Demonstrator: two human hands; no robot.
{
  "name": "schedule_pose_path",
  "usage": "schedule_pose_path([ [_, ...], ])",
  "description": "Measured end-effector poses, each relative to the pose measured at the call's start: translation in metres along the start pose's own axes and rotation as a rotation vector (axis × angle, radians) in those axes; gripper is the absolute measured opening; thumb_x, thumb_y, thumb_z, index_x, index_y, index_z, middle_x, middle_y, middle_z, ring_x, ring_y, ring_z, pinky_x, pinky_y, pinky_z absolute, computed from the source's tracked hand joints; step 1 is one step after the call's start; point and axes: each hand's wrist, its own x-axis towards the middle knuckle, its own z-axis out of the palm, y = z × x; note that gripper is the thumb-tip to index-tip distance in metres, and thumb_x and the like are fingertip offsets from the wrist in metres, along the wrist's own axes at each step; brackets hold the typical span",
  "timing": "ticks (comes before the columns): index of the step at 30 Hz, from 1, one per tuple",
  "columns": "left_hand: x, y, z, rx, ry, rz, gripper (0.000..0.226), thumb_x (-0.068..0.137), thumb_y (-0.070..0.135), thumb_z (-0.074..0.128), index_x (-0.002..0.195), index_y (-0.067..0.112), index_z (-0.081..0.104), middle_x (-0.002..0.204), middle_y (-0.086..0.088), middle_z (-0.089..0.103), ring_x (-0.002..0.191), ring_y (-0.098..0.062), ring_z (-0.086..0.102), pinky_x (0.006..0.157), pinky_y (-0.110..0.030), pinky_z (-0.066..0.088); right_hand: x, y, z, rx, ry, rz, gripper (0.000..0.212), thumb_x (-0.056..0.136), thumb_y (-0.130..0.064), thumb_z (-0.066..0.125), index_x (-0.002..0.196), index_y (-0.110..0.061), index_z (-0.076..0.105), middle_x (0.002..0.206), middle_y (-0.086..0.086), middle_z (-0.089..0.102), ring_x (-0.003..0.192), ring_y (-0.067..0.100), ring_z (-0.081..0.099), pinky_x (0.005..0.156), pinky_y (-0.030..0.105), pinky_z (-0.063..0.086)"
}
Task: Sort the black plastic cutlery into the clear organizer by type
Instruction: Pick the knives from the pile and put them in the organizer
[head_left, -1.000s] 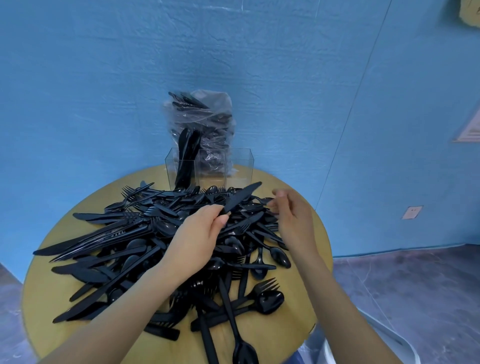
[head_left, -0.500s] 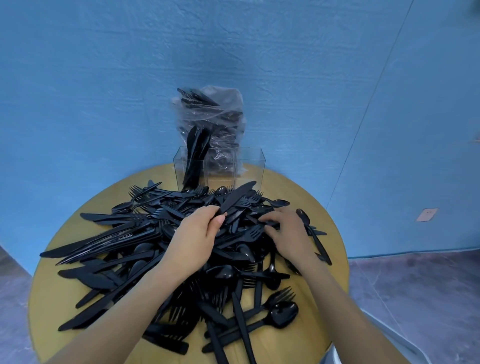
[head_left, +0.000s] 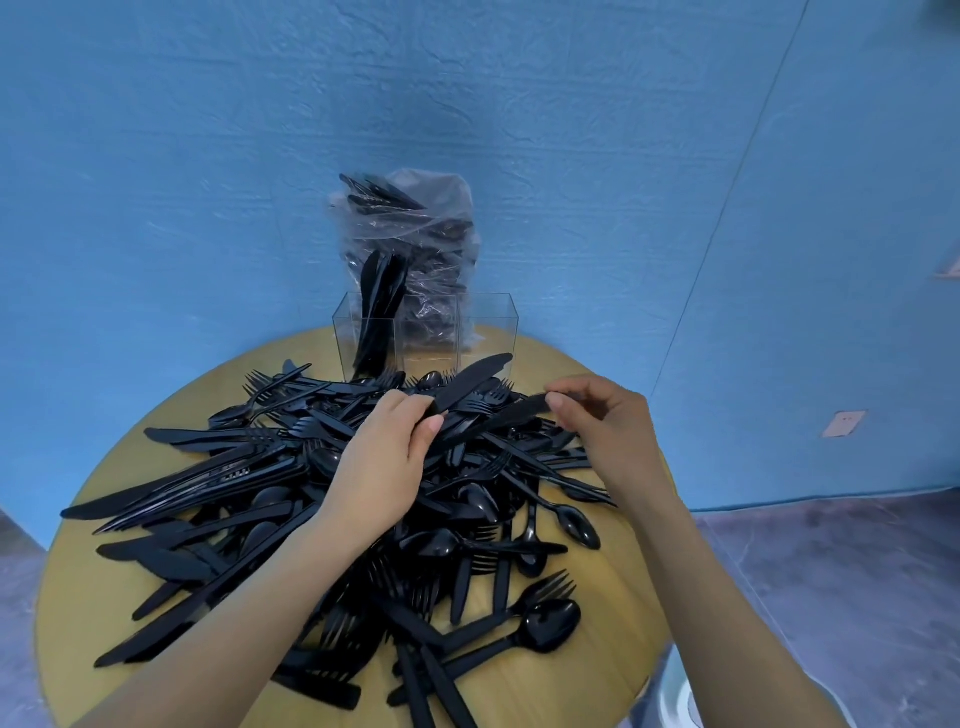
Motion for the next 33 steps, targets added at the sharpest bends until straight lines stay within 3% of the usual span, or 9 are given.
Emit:
schedule_pose_path([
  [7,0.0,0.014,0.003,0.038,0.015,0.084,0.029,0.1,0.026,0.038,0.115,0.011,0.058,0.109,0.002,0.053,0.095,-0.015,0.051,0.075,-0.026,0.038,-0.004,-0.025,0.02,0.171,0.072,0.009,0.013,0.088,-0.003,0.062,0.08,-0.013,0.064,0.073,0.005,0.063,0.055,0.007,0.064,0.057,0.016,0.051],
  [12,-0.002,0.02,-0.003,0.071,-0.051,0.114,0.028,0.1,0.031,0.032,0.105,0.016,0.055,0.093,0.005,0.057,0.082,-0.016,0.057,0.071,-0.034,0.047,-0.007,-0.035,0.027,0.297,0.086,0.059,0.016,0.093,-0.006,0.056,0.079,-0.012,0.063,0.057,-0.002,0.064,0.055,0.01,0.066,0.055,0.017,0.052],
  [16,-0.012,0.016,-0.009,0.101,-0.069,0.11,0.024,0.1,0.03,0.032,0.093,0.016,0.048,0.078,0.006,0.051,0.069,-0.016,0.053,0.06,-0.03,0.041,-0.016,-0.037,0.03,0.293,-0.017,0.082,0.028,0.099,-0.02,0.047,0.081,-0.01,0.066,0.068,0.0,0.07,0.068,0.013,0.068,0.065,0.019,0.055],
  [20,-0.027,0.014,-0.021,0.08,-0.022,0.061,0.025,0.101,0.028,0.032,0.086,0.014,0.047,0.069,0.003,0.049,0.059,-0.012,0.047,0.051,-0.025,0.031,-0.037,-0.031,0.023,0.038,-0.112,0.077,0.01,0.094,-0.021,0.056,0.09,-0.021,0.065,0.088,0.003,0.069,0.079,0.009,0.064,0.071,0.018,0.053],
  [22,-0.039,0.014,-0.027,0.069,-0.007,0.06,0.025,0.101,0.028,0.033,0.082,0.015,0.045,0.066,0.004,0.046,0.056,-0.01,0.044,0.049,-0.022,0.026,-0.053,-0.026,0.019,-0.119,-0.188,0.061,0.003,0.089,-0.02,0.064,0.092,-0.021,0.063,0.088,0.002,0.064,0.078,0.009,0.06,0.073,0.021,0.051],
  [28,-0.076,0.018,-0.033,0.068,-0.013,0.045,0.029,0.1,0.028,0.034,0.083,0.009,0.046,0.067,0.0,0.048,0.059,-0.014,0.046,0.05,-0.025,0.03,-0.109,-0.024,0.013,-0.399,-0.439,0.002,0.013,0.082,-0.024,0.073,0.087,-0.017,0.063,0.077,-0.003,0.063,0.065,0.002,0.052,0.062,0.014,0.044],
  [33,-0.106,0.023,-0.033,0.046,-0.011,0.015,0.029,0.1,0.027,0.034,0.081,0.01,0.046,0.072,-0.005,0.053,0.064,-0.021,0.05,0.057,-0.032,0.038,-0.146,-0.015,0.023,-0.658,-0.589,0.018,0.026,0.077,-0.03,0.076,0.092,-0.017,0.059,0.075,-0.008,0.056,0.068,0.007,0.051,0.063,0.021,0.043],
])
